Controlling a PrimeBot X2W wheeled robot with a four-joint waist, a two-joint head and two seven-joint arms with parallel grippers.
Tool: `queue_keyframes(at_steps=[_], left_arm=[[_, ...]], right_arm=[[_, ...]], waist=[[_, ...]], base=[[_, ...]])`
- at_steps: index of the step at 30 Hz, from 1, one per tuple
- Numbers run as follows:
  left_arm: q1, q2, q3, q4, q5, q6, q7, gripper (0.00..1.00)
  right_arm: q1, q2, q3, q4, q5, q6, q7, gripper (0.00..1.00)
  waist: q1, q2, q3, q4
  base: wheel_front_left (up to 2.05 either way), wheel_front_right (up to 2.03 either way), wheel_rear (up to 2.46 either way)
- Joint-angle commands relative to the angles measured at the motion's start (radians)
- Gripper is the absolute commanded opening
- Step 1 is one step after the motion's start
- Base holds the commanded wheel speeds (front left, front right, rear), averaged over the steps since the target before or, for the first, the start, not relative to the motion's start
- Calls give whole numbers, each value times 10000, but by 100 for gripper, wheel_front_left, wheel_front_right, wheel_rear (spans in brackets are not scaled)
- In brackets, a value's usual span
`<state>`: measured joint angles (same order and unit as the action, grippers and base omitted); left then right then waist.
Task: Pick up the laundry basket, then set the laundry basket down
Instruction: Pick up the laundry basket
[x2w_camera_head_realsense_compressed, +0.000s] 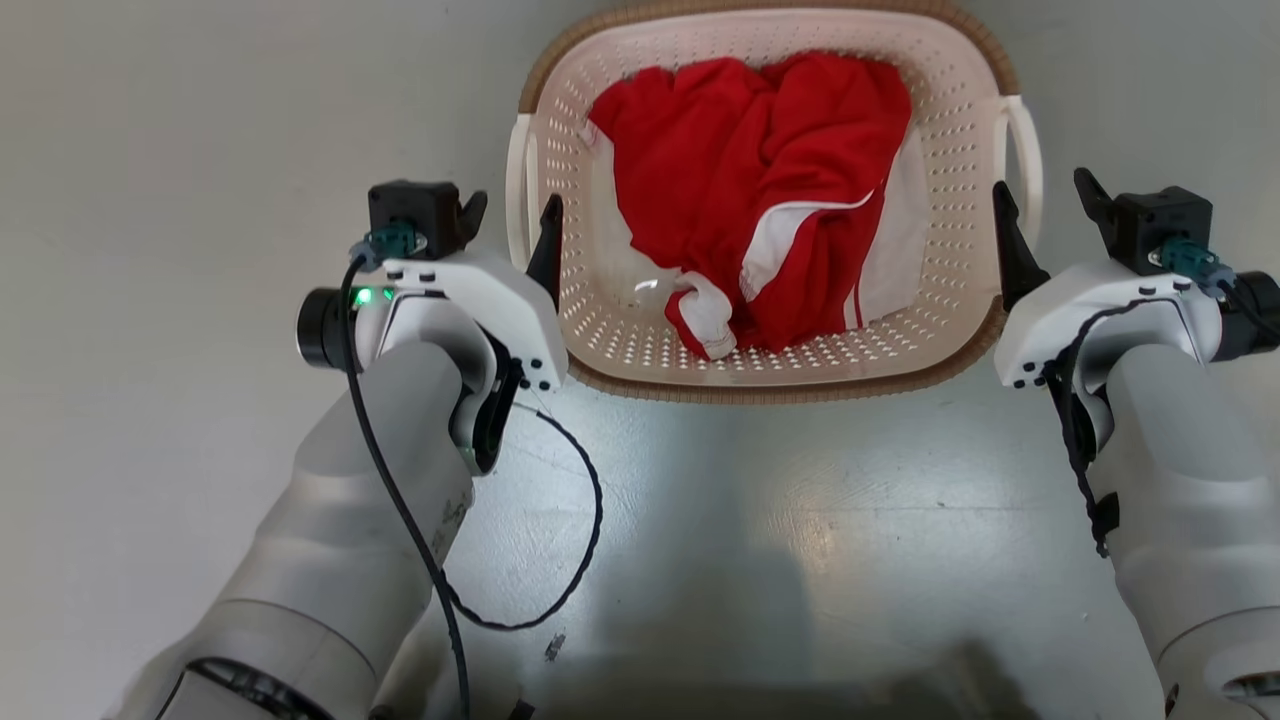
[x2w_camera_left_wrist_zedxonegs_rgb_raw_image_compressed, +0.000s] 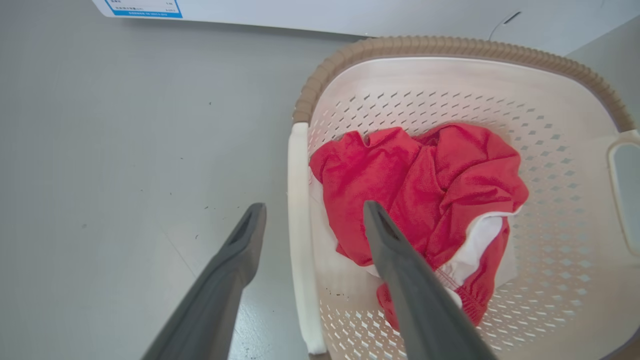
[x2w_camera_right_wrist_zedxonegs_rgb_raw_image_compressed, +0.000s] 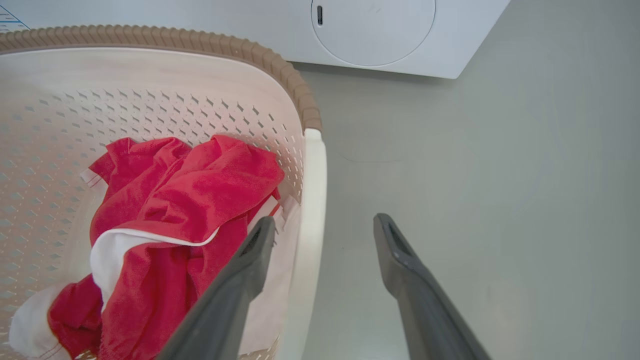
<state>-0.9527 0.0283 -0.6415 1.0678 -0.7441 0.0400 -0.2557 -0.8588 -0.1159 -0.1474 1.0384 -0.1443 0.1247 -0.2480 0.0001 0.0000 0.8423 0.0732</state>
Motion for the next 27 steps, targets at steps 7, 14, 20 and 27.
queue_keyframes(at_steps=[7,14,20,27], left_arm=[[-579,219,-481,244,-465,267,38,100],[-1058,219,-1210,346,-826,355,446,100],[-1399,219,-1623,476,-1030,462,692,100],[-1711,219,-2043,835,-1220,543,939,100]], right_arm=[[-229,315,104,185,-284,60,-135,100],[-731,450,6,656,-419,60,-39,100],[-1038,519,-62,964,-478,60,27,100],[-1317,597,-124,1273,-559,60,12,100]], waist=[[-1,0,475,49],[-1,0,694,-19],[-1,0,836,-94],[-1,0,954,-194]], base=[[0,0,0],[0,0,0],[0,0,0],[0,0,0]])
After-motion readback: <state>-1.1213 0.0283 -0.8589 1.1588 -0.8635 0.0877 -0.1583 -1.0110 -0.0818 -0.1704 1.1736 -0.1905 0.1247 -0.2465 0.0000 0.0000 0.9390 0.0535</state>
